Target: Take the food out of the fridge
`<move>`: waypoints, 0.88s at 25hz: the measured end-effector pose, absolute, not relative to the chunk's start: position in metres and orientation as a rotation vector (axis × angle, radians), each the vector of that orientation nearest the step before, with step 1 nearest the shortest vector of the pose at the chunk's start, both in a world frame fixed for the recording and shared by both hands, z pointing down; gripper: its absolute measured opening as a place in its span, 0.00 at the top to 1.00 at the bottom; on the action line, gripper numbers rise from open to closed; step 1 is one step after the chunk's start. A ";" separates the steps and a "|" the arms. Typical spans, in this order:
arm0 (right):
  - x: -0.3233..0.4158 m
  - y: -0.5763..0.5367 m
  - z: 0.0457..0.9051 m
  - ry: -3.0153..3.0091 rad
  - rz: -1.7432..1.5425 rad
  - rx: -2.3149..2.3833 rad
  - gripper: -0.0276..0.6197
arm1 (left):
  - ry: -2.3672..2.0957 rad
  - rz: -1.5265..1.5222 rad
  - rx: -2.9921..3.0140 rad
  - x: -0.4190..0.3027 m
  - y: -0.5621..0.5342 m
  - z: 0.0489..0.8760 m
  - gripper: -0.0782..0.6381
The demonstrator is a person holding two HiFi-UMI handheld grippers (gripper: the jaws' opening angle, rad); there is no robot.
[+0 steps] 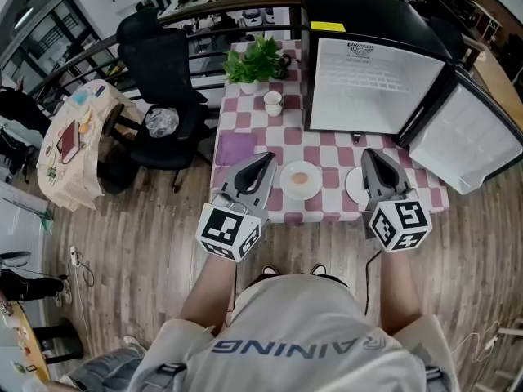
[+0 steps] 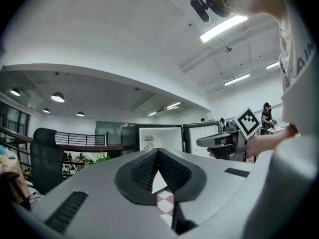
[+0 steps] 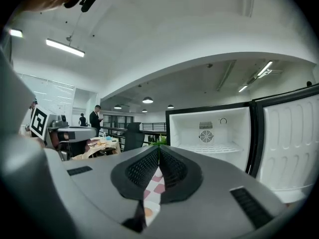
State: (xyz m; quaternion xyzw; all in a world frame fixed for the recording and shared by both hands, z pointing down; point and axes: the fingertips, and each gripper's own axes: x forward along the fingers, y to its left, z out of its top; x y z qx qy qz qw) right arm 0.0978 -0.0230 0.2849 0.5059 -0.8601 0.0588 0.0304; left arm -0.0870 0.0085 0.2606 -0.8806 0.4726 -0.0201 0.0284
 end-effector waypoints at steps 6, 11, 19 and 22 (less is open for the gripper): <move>0.102 -0.027 0.277 -2.641 0.151 1.583 0.92 | 1.449 -0.049 -2.713 -0.083 0.004 0.255 0.88; 0.102 -0.028 0.277 -2.641 0.147 1.575 0.92 | 1.453 -0.038 -2.706 -0.084 0.004 0.252 0.88; 0.102 -0.023 0.274 -2.638 0.130 1.567 0.92 | 1.448 -0.025 -2.709 -0.083 0.009 0.249 0.88; 0.103 -0.021 0.272 -2.641 0.124 1.569 0.92 | 1.439 -0.026 -2.708 -0.082 0.012 0.247 0.88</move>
